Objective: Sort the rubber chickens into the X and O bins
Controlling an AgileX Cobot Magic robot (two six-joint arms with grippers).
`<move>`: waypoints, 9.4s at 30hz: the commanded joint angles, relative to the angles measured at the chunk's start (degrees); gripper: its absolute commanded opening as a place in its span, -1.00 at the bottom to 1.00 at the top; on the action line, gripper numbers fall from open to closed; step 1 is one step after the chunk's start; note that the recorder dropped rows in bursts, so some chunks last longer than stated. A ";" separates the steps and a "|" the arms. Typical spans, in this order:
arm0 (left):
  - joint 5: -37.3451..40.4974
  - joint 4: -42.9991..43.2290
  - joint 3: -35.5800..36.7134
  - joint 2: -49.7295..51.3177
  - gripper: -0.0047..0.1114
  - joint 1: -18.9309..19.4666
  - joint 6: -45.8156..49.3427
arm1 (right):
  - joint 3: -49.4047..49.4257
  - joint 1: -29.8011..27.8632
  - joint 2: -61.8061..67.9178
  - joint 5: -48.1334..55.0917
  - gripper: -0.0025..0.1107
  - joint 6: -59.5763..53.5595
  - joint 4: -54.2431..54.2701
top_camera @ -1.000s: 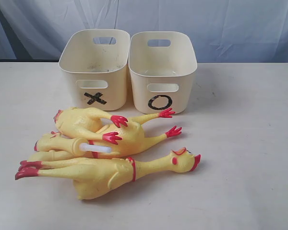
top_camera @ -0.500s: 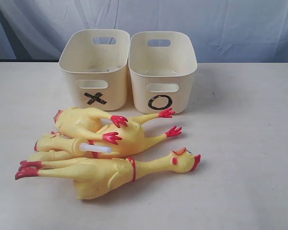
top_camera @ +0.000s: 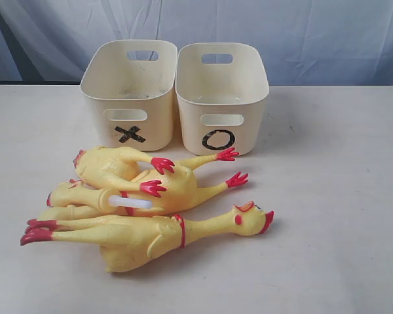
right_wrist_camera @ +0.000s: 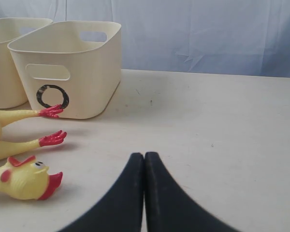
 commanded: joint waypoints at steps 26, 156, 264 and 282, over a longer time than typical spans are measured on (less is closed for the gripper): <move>-0.95 0.03 0.21 -0.26 -0.92 0.04 -0.38 | 0.29 0.20 -0.33 -0.39 -0.96 -0.10 0.12; 8.95 -89.60 -35.90 83.72 -0.09 -30.28 128.54 | 0.29 0.20 -0.33 -0.39 -0.96 -0.10 0.99; -13.30 -88.31 -70.38 94.48 -0.92 -30.28 128.54 | 0.29 0.20 -0.33 -0.39 -0.96 -0.10 2.04; -28.78 -89.07 -70.60 95.45 0.16 -30.28 126.96 | 0.29 0.20 -0.33 -0.39 -0.96 -0.10 2.04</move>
